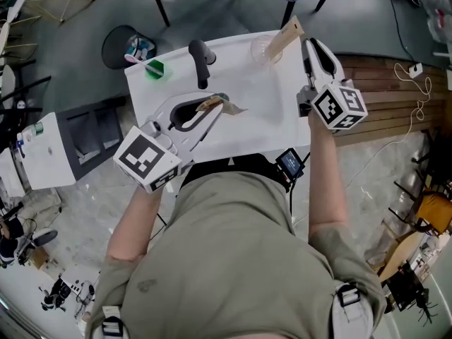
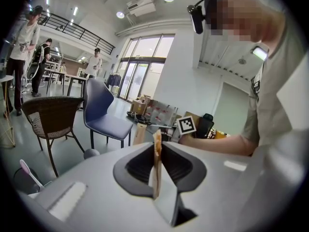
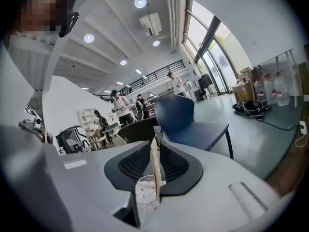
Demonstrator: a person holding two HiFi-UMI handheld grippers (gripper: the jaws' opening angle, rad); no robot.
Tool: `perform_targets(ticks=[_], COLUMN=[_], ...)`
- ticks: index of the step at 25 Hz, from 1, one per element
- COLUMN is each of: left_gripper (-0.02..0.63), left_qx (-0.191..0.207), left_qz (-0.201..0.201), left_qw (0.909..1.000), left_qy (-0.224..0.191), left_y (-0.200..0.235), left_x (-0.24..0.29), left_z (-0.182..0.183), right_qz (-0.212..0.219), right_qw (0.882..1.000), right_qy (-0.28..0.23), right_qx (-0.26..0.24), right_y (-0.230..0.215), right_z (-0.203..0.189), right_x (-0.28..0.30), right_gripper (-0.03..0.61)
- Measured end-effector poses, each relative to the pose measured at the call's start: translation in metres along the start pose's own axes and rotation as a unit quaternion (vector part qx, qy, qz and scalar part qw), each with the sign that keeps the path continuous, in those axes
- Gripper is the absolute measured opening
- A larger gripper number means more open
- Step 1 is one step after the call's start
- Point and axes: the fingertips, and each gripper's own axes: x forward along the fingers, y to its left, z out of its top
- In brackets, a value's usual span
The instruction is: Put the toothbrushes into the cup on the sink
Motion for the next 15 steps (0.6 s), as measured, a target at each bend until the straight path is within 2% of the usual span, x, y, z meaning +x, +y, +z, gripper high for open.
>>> perform_targets(ticks=[5,10,15], left_gripper=[0.048,0.048,0.048], left_qx=[0.005,0.030,0.037], left_qz=[-0.003,0.000,-0.006], left_qw=[1.0000,0.9995,0.9993], left_qy=[-0.005,-0.005,-0.002], left_y=[-0.006,-0.003,-0.008], left_x=[0.003,0.006,0.014], left_z=[0.011,0.013,0.019], right_qz=[0.008,0.026,0.046], right_qw=[1.000,0.999,0.999], right_qy=[-0.005,0.006,0.013], right_qx=[-0.002,-0.019,-0.009], right_y=[0.006,0.021,0.035], right_z=[0.008,0.003,-0.004], right_x=[-0.017,-0.035,-0.054], right_gripper=[0.051,0.051,0.049])
